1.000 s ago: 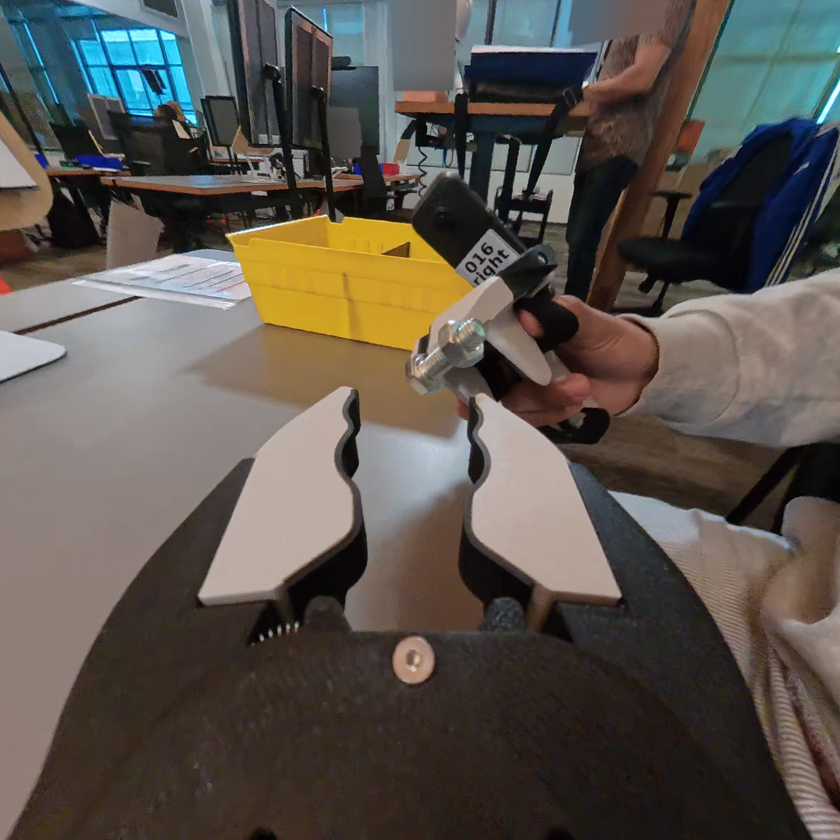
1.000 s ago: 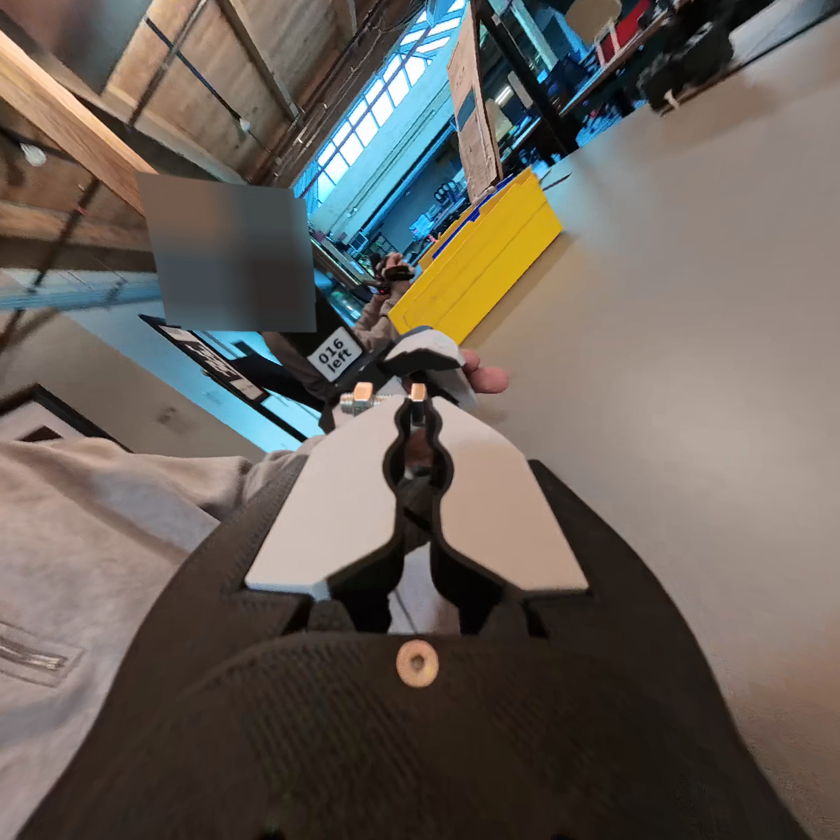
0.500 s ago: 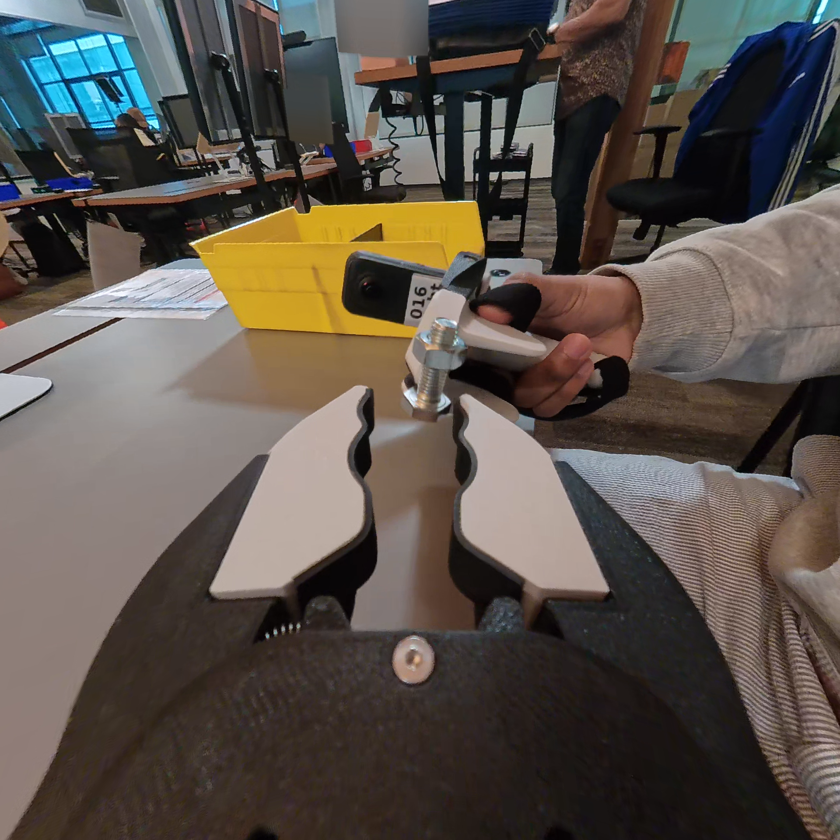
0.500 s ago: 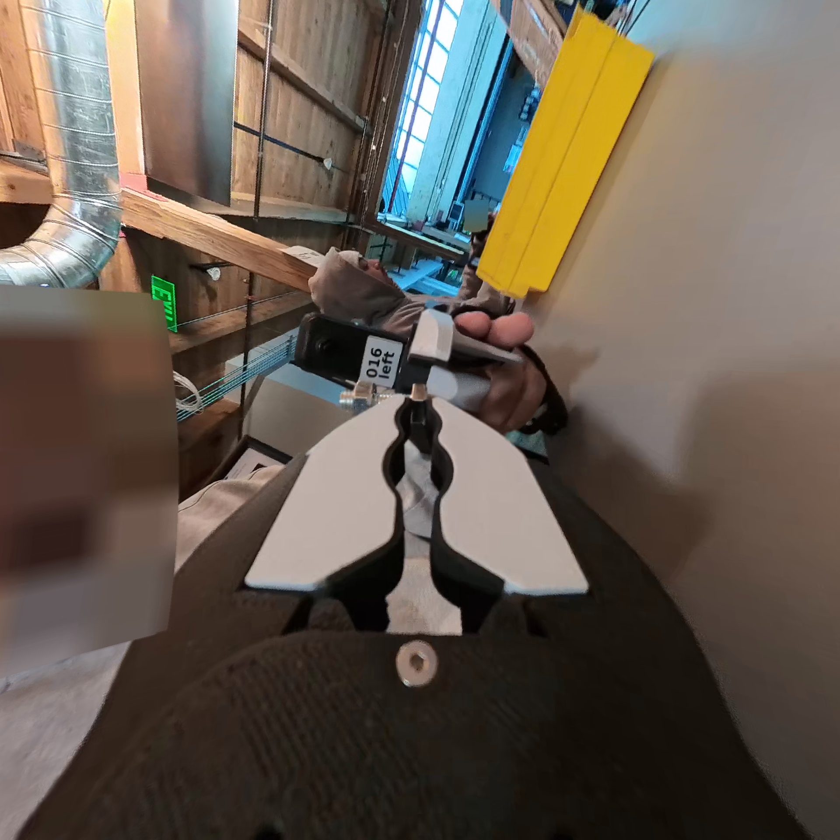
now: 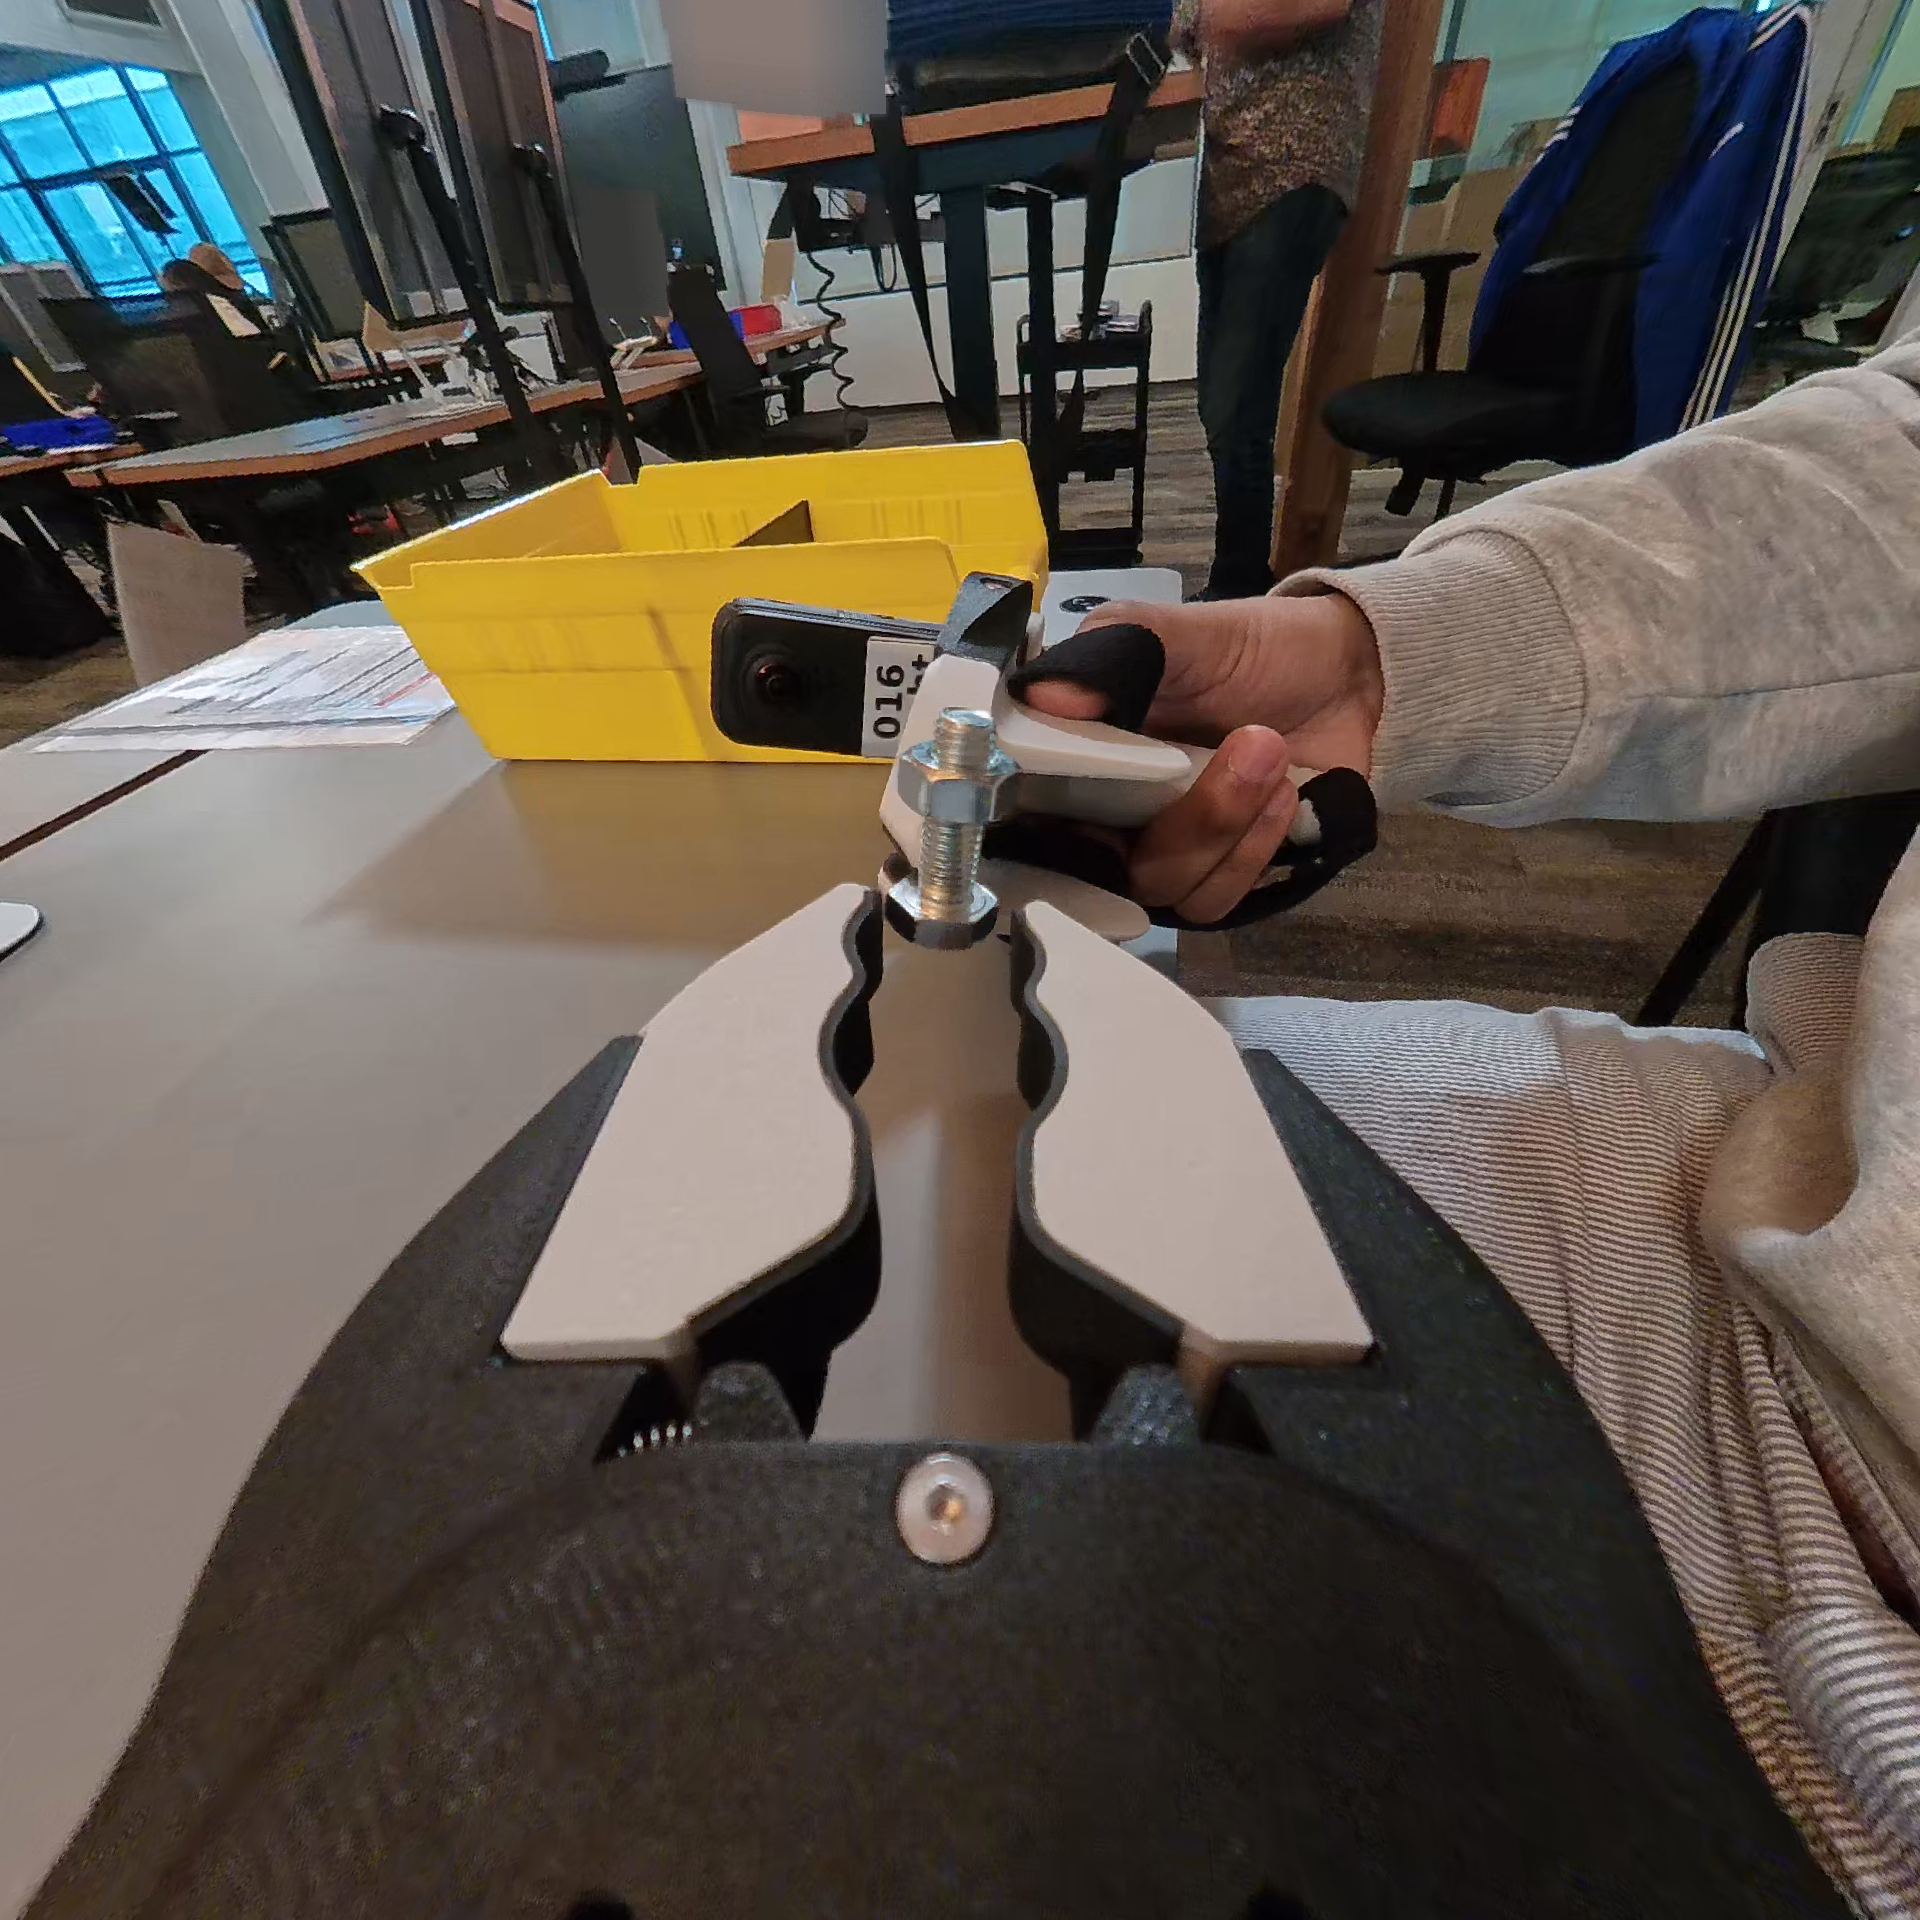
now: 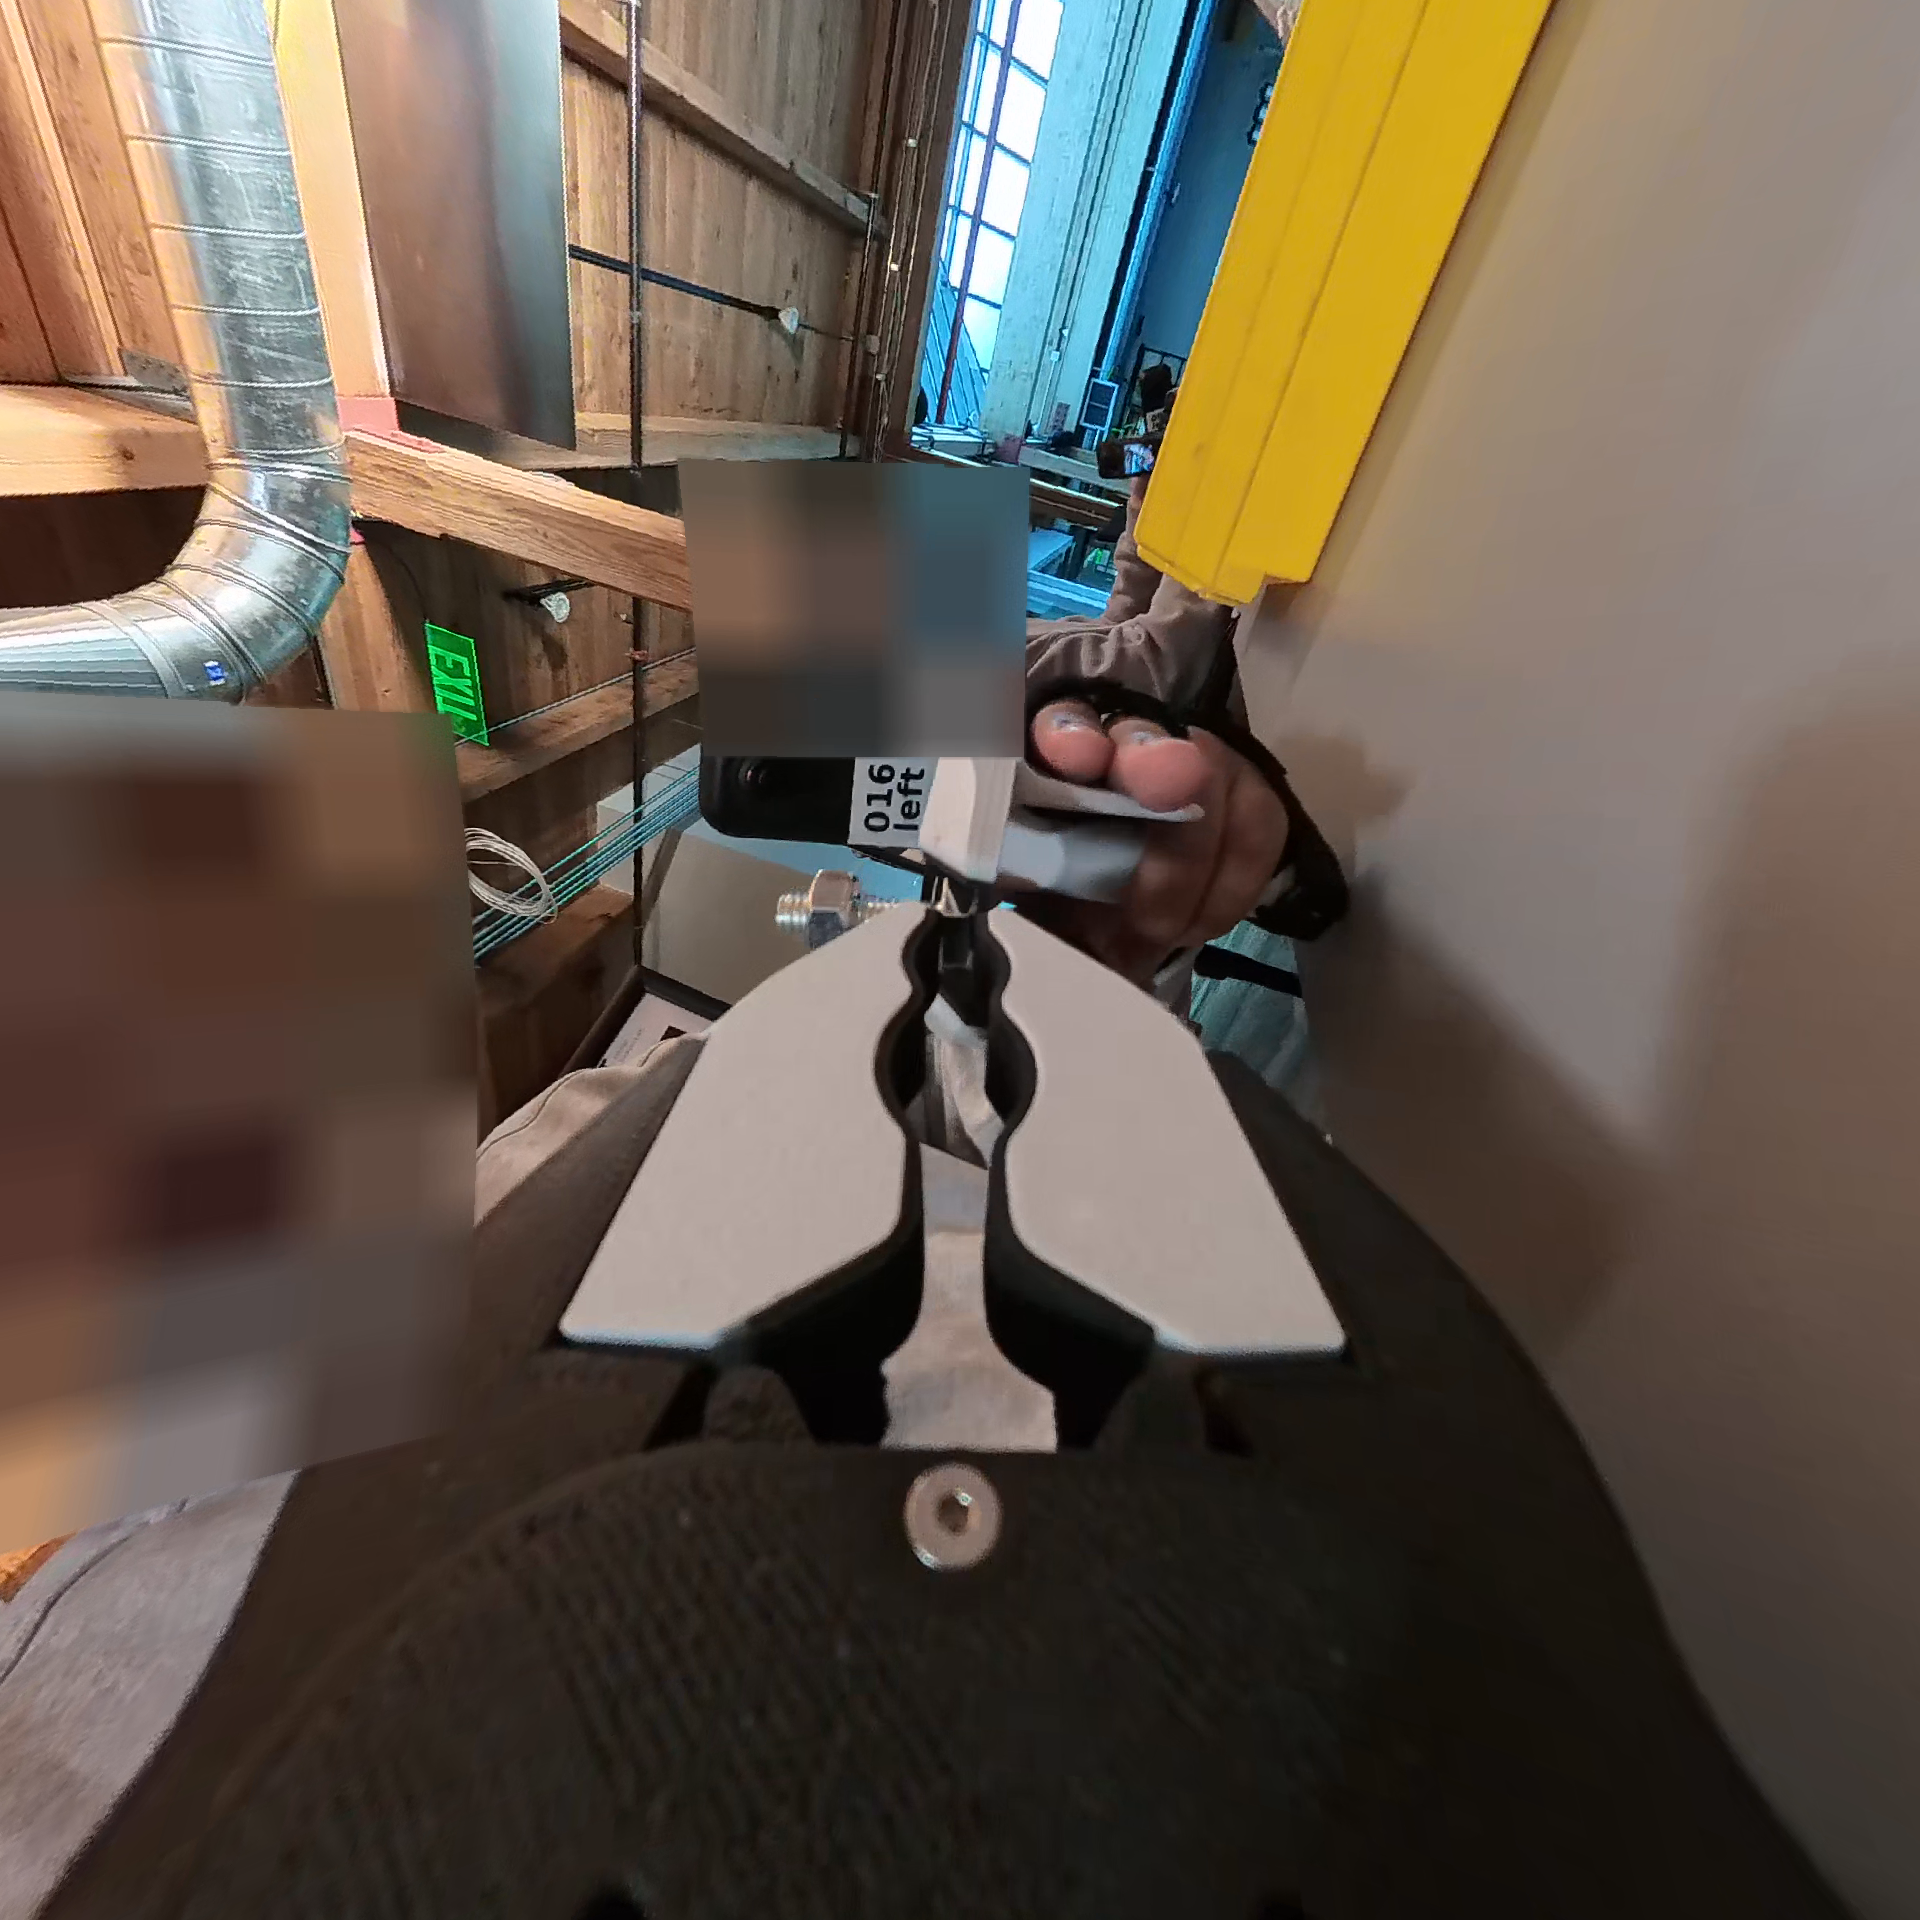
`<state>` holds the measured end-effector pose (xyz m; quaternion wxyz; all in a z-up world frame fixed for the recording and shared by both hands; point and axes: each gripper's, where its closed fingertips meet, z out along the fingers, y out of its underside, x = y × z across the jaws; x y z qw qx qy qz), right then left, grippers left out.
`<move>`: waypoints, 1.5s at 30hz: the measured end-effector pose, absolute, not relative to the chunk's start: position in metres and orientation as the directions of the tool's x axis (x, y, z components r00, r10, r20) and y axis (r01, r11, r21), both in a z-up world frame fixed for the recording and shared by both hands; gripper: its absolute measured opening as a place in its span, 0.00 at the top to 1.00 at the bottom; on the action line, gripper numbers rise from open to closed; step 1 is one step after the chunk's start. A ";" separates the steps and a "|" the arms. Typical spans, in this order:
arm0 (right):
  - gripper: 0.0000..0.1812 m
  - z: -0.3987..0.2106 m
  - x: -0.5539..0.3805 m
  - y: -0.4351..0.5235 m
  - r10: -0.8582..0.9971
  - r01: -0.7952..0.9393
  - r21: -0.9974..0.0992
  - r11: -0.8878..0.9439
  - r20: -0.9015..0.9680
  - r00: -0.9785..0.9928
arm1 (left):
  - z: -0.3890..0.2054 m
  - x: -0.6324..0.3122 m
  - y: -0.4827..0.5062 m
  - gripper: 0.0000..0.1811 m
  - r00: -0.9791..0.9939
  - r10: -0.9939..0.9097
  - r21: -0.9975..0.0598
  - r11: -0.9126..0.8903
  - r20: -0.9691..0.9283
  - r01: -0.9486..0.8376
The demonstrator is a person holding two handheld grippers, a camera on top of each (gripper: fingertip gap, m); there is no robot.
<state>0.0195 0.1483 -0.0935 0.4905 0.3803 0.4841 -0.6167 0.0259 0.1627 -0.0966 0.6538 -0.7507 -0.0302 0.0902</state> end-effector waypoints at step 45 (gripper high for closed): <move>0.91 -0.085 -0.010 0.163 0.142 0.616 -0.771 -0.164 -0.636 -0.759 | -0.104 -0.001 0.154 0.90 0.955 0.295 -0.981 -0.185 -0.009 0.048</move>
